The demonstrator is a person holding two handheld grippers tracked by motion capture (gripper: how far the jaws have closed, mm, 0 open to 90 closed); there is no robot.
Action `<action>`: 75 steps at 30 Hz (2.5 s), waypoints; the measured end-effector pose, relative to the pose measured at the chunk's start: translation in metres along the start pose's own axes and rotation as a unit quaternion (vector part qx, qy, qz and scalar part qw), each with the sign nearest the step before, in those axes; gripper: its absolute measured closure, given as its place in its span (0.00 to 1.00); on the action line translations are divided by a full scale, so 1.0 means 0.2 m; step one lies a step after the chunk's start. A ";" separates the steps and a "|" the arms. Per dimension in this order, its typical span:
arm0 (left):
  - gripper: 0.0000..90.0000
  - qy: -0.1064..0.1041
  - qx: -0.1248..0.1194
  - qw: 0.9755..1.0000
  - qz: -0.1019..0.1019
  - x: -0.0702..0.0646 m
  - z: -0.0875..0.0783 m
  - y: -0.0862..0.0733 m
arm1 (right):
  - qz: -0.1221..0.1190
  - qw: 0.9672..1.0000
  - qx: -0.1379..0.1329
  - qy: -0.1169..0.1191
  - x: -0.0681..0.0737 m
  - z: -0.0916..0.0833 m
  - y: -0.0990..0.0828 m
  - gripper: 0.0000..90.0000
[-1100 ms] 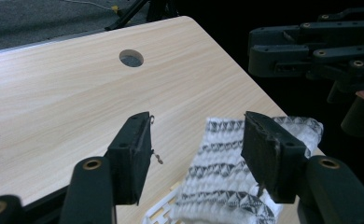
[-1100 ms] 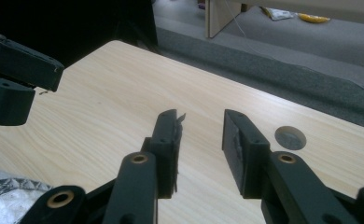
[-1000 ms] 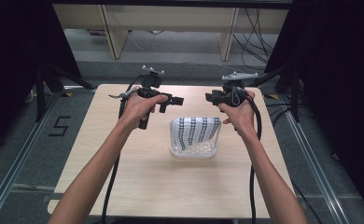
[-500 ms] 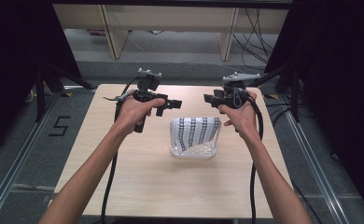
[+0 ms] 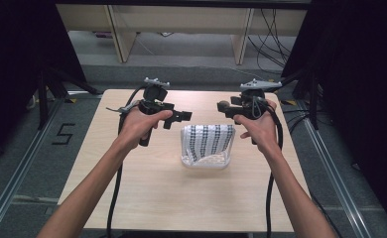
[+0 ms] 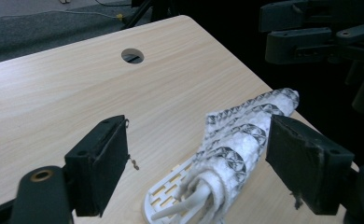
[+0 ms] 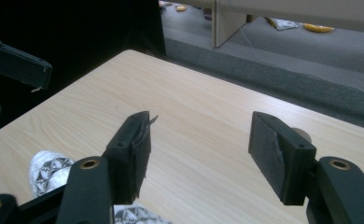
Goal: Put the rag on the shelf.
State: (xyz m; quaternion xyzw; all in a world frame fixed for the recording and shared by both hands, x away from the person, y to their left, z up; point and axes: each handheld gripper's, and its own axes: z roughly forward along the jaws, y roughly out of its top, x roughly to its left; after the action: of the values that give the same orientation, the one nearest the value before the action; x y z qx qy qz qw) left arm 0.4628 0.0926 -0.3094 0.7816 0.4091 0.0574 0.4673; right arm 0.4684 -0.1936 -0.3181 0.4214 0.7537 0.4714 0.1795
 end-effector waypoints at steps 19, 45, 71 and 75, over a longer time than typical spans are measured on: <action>0.20 -0.016 -0.040 0.999 0.025 -0.04 -0.20 -0.20 | 0.000 1.000 -0.017 0.017 0.05 -0.11 -0.09 0.30; 0.20 -0.025 -0.048 0.997 0.048 -0.11 -0.28 -0.39 | -0.012 0.999 -0.022 0.030 0.13 -0.21 -0.19 0.30; 0.20 -0.030 -0.059 0.996 0.059 -0.12 -0.31 -0.55 | -0.035 0.999 -0.029 0.029 0.20 -0.28 -0.30 0.20; 0.20 -0.034 -0.057 0.996 0.064 -0.12 -0.31 -0.57 | -0.023 0.999 -0.027 0.032 0.21 -0.30 -0.32 0.20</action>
State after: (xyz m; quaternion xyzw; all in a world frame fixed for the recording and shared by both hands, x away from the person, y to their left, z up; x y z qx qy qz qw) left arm 0.3504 0.1434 -0.3566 0.7798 0.3383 0.0833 0.5202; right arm 0.3742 -0.2063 -0.3393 0.3836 0.7558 0.5003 0.1771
